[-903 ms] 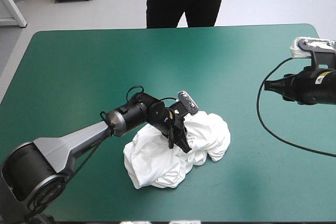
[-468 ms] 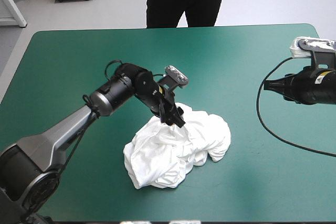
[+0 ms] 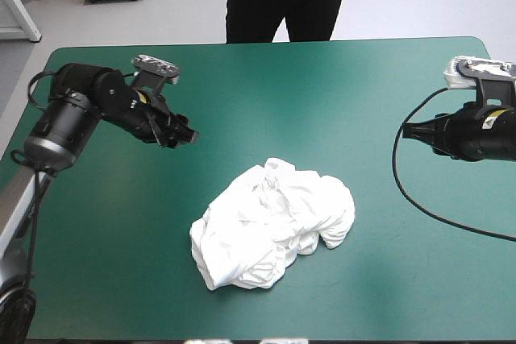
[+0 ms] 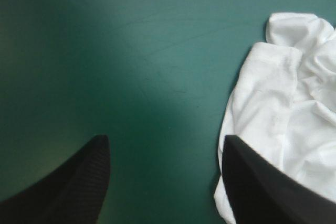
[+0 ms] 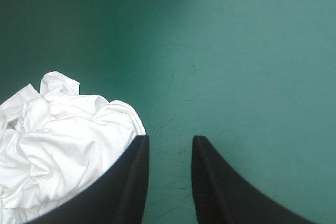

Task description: Fold the cloth

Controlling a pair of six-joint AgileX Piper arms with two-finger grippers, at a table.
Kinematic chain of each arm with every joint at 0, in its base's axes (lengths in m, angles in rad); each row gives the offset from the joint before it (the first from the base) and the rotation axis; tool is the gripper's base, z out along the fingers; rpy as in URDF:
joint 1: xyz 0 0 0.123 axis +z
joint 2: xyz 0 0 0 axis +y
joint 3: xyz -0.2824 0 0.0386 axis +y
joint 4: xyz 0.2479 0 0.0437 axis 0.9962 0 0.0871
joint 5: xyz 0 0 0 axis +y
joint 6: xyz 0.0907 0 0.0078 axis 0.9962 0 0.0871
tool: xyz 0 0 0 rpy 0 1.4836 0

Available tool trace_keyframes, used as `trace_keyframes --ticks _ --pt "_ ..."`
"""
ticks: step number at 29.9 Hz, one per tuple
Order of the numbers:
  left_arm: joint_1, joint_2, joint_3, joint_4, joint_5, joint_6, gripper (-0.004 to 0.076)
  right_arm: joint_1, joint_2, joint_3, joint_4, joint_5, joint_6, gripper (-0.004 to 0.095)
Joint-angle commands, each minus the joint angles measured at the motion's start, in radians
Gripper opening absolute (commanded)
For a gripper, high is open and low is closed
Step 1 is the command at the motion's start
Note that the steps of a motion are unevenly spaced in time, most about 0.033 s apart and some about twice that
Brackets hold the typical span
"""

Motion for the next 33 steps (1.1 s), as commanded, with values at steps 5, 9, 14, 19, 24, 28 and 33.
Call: trace_keyframes --ticks 5,9,14,19,24,28,33 --pt "0.018 -0.183 0.179 -0.052 0.05 -0.051 0.0447 -0.008 -0.012 -0.024 0.007 -0.003 -0.002 0.0266" --pt "0.018 -0.219 0.307 -0.052 0.05 -0.114 0.0447 -0.008 -0.012 -0.024 0.007 -0.003 -0.002 0.0266" --pt "0.003 -0.221 0.455 -0.132 -0.023 -0.117 0.0447 -0.008 -0.012 -0.024 0.007 -0.003 0.015 0.0266" --pt "-0.061 -0.221 0.559 -0.141 -0.11 -0.136 0.0447 -0.008 -0.012 -0.024 0.011 -0.003 0.037 0.0266" --pt "-0.128 -0.213 0.621 -0.141 -0.224 -0.163 0.0447 -0.008 -0.012 -0.024 0.011 -0.003 0.037 0.0266" --pt "-0.136 -0.173 0.623 -0.132 -0.261 -0.17 0.0447 -0.008 -0.012 -0.024 0.013 -0.003 0.039 0.0266" --pt "-0.136 -0.088 0.623 -0.101 -0.283 -0.166 0.0447 -0.008 -0.012 -0.024 0.023 -0.003 0.039 0.0266"
